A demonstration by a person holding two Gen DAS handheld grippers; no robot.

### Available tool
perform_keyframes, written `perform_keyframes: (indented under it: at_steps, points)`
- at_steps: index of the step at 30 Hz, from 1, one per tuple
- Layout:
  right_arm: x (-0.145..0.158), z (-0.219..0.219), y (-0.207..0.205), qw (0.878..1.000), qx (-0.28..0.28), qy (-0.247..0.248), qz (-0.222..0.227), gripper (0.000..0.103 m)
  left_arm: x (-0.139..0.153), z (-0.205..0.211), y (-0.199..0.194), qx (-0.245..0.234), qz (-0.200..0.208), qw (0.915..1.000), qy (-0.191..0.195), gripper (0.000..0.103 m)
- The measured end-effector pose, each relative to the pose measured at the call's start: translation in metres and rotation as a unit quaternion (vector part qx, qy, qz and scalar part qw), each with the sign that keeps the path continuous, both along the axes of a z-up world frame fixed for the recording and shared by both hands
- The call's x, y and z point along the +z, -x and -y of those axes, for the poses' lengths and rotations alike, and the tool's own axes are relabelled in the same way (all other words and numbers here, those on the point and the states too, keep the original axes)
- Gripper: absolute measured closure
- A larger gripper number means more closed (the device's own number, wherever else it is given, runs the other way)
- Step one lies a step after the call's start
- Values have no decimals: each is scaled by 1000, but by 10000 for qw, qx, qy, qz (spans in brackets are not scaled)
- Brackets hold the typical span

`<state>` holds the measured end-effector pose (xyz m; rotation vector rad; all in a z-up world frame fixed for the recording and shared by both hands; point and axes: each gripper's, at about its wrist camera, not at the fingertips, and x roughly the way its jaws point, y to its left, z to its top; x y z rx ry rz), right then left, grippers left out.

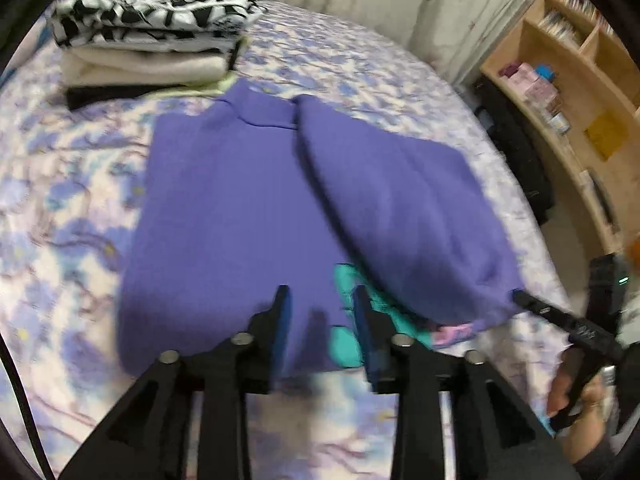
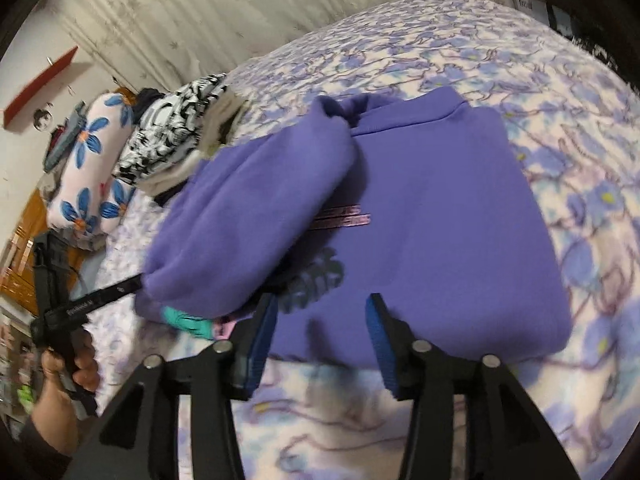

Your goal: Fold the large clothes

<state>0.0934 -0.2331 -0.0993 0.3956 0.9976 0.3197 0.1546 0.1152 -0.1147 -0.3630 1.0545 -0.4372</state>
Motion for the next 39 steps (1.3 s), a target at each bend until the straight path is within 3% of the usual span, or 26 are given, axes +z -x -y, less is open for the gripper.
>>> perform_keyframes:
  at_steps: [3,8,15,19,21,23,26,31,35,36,37,39]
  points:
    - [3,-9,-4,9995,98,-303,-42,52,-2,2,-3,65,7,9986,529,50]
    - [3,-20,-17,9981,104,-607,-3,45,-18,16,-20,-55,-115,9942,1069,50]
    - [-12,-27,-38,9957,37,-916,-140,44,-49,27,-51,-53,-399,9828,1802,50]
    - [-20,-27,-45,9940,13,-1076,-195,44,-51,38,-57,-126,-303,9804,1943,50]
    - [-23,-24,-48,9924,-55,-1225,-133,44,-46,44,-56,-156,-171,9811,1923,69]
    - [-22,-23,-51,9925,-134,-1211,-73,46,-37,49,-56,-115,8,9848,1731,81]
    - [-17,-25,-52,9958,-112,-906,19,89,-19,51,-52,86,271,9926,1179,90]
    - [2,-23,-35,9977,-334,-357,471,92,7,55,-36,412,436,9977,322,91]
    - [-41,-26,-27,9987,-456,187,-132,94,-22,62,-18,337,109,9979,-551,91]
    - [-50,-27,-26,9985,-456,224,-218,94,-37,65,-16,338,-50,9972,-664,91]
    - [-53,-27,-24,9984,-465,241,-188,94,-44,65,-13,263,-97,9982,-529,91]
    - [-49,-27,-20,9983,-524,242,-77,94,-42,64,-10,366,72,9981,-482,88]
